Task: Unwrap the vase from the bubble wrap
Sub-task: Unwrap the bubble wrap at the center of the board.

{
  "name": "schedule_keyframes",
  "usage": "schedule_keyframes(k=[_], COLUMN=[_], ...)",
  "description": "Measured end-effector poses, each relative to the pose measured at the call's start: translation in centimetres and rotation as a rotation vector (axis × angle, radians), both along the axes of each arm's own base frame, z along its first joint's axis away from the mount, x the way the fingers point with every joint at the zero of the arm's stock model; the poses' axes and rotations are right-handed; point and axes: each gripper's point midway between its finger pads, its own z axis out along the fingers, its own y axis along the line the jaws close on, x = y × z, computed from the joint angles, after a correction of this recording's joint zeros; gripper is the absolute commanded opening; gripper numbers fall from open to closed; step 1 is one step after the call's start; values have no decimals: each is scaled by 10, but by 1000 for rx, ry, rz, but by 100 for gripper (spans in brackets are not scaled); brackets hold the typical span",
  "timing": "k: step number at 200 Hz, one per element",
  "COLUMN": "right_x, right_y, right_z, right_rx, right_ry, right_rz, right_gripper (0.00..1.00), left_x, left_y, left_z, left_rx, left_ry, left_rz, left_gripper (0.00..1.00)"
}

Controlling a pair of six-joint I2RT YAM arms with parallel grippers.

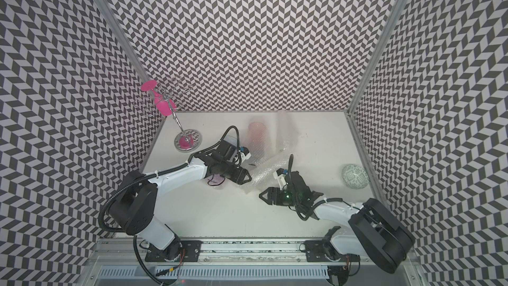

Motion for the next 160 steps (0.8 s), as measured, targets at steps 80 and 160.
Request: schedule_keyframes(k=[80,160], right_x=[-4,-3], right_y=[-3,5], right_z=[0,-2], right_rx=[-38,-156], right_ry=[-38,-92], right_rz=[17,35], right_gripper=[70,63], left_x=[-55,-76], left_y=[-11,-28], left_z=[-6,-1], left_rx=[-123,-197], left_ry=[85,140], left_rz=[-79,-91], left_gripper=[35,2])
